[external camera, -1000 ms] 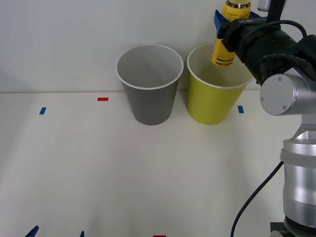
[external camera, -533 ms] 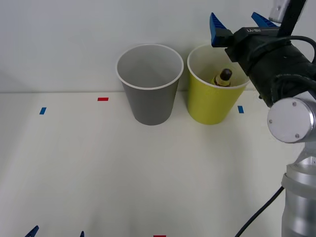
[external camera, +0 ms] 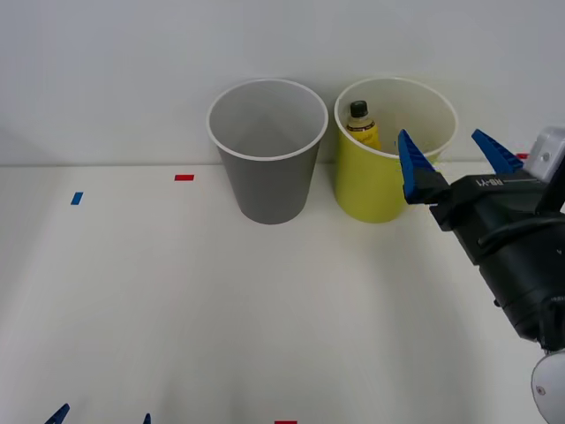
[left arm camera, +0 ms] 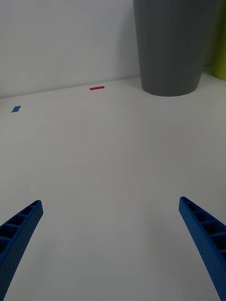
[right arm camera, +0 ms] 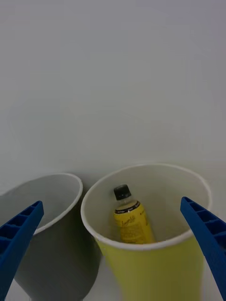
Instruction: Put cans in the gray bin and PET bottles in the light green bin.
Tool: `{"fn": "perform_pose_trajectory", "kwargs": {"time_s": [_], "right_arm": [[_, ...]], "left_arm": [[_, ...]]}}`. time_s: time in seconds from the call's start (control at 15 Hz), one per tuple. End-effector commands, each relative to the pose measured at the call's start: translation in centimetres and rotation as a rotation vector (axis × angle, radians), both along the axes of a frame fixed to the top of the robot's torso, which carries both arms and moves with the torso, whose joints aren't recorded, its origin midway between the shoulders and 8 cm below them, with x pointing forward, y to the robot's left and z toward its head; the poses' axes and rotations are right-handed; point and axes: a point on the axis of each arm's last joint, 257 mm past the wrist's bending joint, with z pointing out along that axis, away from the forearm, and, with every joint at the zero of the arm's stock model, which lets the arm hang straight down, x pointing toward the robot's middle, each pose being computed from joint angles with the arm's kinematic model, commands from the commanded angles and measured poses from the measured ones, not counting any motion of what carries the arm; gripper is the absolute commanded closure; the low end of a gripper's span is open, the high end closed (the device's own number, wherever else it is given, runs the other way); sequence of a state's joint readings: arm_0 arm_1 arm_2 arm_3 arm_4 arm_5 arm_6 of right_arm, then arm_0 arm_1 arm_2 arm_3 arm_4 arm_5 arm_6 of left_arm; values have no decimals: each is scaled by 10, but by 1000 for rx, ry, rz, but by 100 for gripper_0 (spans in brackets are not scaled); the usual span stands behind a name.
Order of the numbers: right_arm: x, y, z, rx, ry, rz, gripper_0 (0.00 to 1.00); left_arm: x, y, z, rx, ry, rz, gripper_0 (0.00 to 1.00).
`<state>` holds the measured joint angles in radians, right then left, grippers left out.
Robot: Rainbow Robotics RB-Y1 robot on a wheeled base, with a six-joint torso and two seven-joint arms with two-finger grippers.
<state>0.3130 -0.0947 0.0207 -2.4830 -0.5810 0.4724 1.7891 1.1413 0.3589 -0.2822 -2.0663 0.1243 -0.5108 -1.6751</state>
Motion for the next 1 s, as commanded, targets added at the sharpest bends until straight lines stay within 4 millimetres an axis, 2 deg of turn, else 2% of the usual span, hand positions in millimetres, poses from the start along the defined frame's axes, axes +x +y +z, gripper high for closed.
{"fn": "perform_pose_trajectory", "kwargs": {"time_s": [0.07, 0.27, 0.47, 1.0], "right_arm": [[-37, -13, -30, -25, 36, -41, 0], [-67, -33, -59, -56, 109, -93, 0], [-81, -46, -81, -99, 166, -110, 0], [-97, -59, -101, -140, 217, -155, 0]], "left_arm": [[0, 0, 0, 0, 0, 0, 0], [0, 0, 0, 0, 0, 0, 0], [0, 0, 0, 0, 0, 0, 0], [0, 0, 0, 0, 0, 0, 0]]}}
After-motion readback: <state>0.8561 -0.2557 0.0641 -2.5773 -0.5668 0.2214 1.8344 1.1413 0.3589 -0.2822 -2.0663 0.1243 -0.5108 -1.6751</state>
